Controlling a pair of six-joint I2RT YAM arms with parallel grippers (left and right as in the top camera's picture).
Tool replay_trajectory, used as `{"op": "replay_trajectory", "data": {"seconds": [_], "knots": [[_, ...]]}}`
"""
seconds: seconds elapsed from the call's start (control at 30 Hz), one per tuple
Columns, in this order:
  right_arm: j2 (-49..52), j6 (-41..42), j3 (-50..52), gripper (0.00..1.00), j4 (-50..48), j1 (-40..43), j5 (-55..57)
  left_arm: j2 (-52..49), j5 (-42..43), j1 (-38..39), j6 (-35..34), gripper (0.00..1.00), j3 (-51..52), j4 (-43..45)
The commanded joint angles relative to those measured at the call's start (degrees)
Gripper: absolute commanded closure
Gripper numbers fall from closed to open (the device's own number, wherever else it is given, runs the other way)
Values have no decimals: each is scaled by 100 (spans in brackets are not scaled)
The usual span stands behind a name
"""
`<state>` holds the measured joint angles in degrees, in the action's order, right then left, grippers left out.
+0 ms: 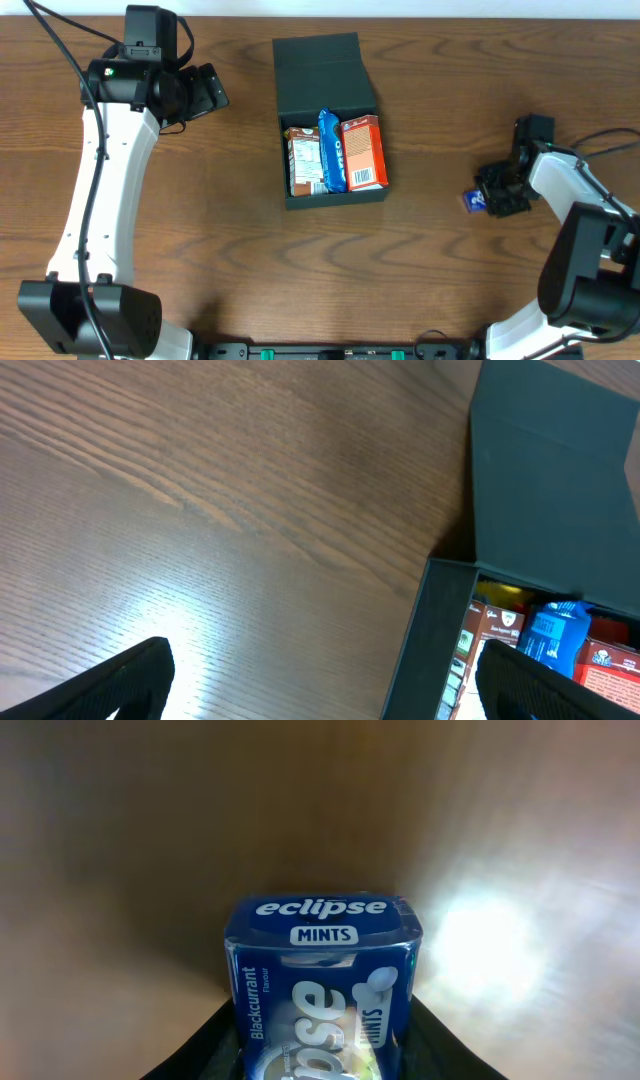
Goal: Pack container
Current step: 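Grasp the Eclipse mints tin with the right gripper and lift it, then carry the mints tin into the black box and release it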
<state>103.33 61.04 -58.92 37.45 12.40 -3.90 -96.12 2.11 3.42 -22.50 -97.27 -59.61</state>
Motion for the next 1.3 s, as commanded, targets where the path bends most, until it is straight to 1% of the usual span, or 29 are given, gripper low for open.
{"op": "replay_trajectory", "data": {"seconds": [0.0, 0.07, 0.1, 0.13, 0.3, 0.37, 0.5, 0.67, 0.83, 1.03, 1.13, 1.27], "knots": [[83, -605, -155, 81, -219, -39, -610, 26, -105, -42, -22, 3, -114, 4], [83, -896, -341, 87, -297, -50, -892, 26, -105, -42, -22, 3, -114, 11], [83, -1051, -457, 88, -295, -63, -997, 26, -105, -42, -22, 3, -114, 11], [83, -1255, -597, 91, -286, -92, -1095, 26, -105, -42, -22, 3, -114, 13], [83, -2041, -1416, 94, -74, -450, -1370, 26, -109, -42, -20, 3, -114, 35], [83, -2389, -1856, 98, 52, -748, -1349, 26, -114, -42, -17, 3, -114, 33], [83, -3071, -2815, 98, 107, -1593, -1281, 26, -133, -42, 28, 3, -114, 28], [101, -3912, -3657, 98, 92, -2863, -566, 26, -442, -72, 24, 3, -114, -44], [372, -4511, -3875, 98, 203, -3628, -584, 28, -442, -387, 22, 2, -116, -118], [758, -5429, -3893, 99, 671, -4249, -621, 28, -234, -990, 24, 2, -116, -343], [968, -5445, -3893, 99, 909, -4465, -619, 28, -61, -1165, 24, 2, -114, -400], [1222, -5340, -3891, 99, 1045, -4577, -619, 28, -61, -1187, 26, 2, -114, -433]]}}
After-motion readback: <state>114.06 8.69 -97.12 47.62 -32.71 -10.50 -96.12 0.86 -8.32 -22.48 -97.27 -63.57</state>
